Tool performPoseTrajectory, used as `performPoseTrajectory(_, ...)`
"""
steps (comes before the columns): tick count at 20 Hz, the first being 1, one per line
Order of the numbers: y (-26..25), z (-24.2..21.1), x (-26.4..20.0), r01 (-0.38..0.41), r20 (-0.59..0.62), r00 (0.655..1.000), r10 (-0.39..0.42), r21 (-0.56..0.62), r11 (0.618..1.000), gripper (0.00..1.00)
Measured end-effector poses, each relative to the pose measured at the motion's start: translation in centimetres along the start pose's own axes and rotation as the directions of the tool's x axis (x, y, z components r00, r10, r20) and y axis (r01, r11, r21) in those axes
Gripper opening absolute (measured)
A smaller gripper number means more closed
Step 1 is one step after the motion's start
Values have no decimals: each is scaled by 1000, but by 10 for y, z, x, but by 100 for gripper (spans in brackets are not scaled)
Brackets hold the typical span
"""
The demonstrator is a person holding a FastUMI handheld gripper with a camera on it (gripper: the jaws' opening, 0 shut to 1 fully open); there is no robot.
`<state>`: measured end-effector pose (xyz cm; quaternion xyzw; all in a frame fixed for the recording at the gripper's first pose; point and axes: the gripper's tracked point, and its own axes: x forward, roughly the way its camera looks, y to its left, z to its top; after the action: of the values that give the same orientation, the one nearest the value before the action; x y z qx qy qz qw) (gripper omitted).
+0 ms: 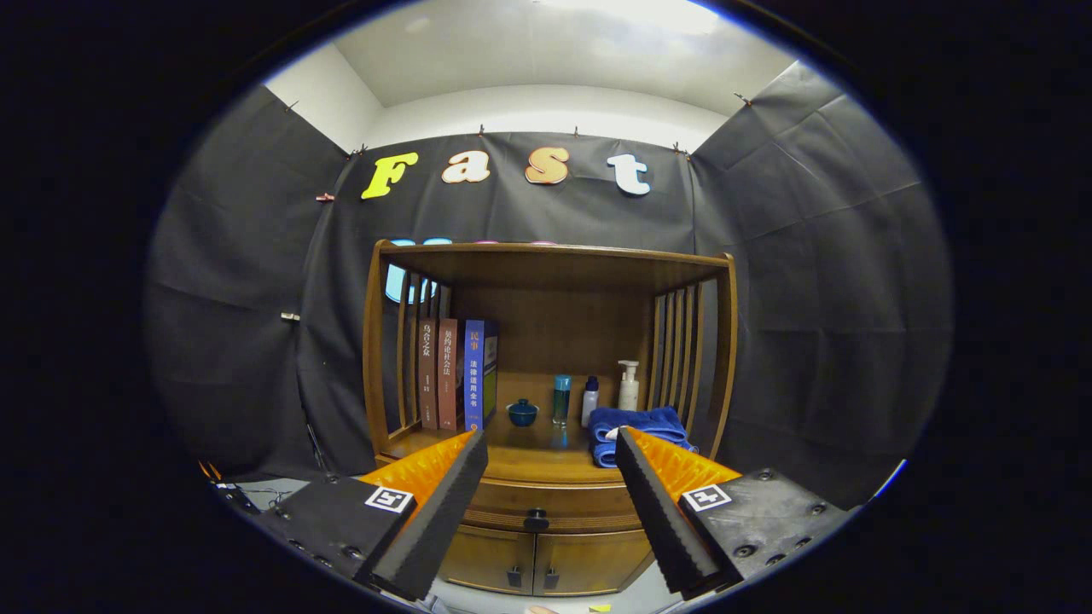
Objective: Pull open the drawer, take out the items inside it, and place them on the countertop above the cabinet.
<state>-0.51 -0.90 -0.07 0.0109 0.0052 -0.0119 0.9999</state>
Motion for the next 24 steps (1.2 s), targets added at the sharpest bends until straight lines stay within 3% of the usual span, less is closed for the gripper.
performPoseTrajectory(13,-4,-9,25,2,-30,1000,-2,-2,1000,99)
performPoseTrajectory(24,-18,-96,85,23,-181,983,-13,54,998,99)
